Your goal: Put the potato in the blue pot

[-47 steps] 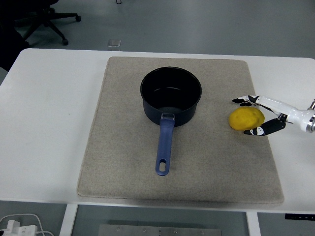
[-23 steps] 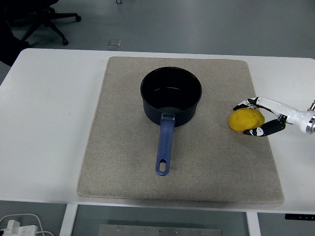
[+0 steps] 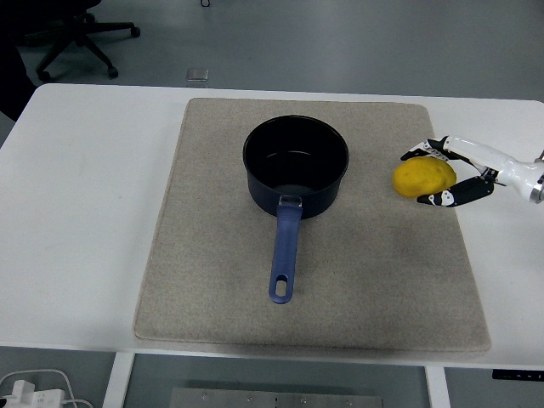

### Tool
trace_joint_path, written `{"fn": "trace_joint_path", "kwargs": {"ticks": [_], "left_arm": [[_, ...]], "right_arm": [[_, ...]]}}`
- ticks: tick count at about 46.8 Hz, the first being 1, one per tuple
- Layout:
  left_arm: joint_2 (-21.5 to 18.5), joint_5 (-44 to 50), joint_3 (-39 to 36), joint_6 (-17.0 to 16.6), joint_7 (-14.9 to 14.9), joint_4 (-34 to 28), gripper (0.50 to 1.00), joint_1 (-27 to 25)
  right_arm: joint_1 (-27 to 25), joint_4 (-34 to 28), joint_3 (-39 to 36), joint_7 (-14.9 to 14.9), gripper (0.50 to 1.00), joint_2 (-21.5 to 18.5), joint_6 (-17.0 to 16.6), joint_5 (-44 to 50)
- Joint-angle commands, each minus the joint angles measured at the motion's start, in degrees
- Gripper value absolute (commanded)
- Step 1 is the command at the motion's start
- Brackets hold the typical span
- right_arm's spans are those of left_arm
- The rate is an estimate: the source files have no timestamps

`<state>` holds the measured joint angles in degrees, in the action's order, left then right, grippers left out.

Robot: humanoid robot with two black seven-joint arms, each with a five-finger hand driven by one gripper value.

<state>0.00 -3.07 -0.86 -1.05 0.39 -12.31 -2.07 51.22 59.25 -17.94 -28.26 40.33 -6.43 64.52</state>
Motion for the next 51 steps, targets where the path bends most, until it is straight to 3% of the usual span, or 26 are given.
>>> {"fn": "trace_joint_path", "kwargs": {"ticks": [1,17,39,51], "left_arm": [[0.0,0.0,0.0,0.0,0.0,-0.1,0.996,0.0],[0.0,0.0,0.2,0.0,0.0,-0.1,0.996,-0.1],[0.0,0.0,0.2,0.0,0.0,-0.2,0.996,0.0],[0.0,0.0,0.3,0.0,0.0,-0.2,0.996,0.0]], "right_arm": [[1.2,0.9,0.0,0.3,0.5,0.0,-0.2,-0.9],[7.4,5.9,0.2,2.7,0.5,-0.5,-0.8,-1.4],[12.1,2.6,1.1,7.8,0.5,-13.2,-0.3,-1.3],[14.6,-3.0,1.6,7.9,0.5,-20.1,-0.2,-1.2]]}}
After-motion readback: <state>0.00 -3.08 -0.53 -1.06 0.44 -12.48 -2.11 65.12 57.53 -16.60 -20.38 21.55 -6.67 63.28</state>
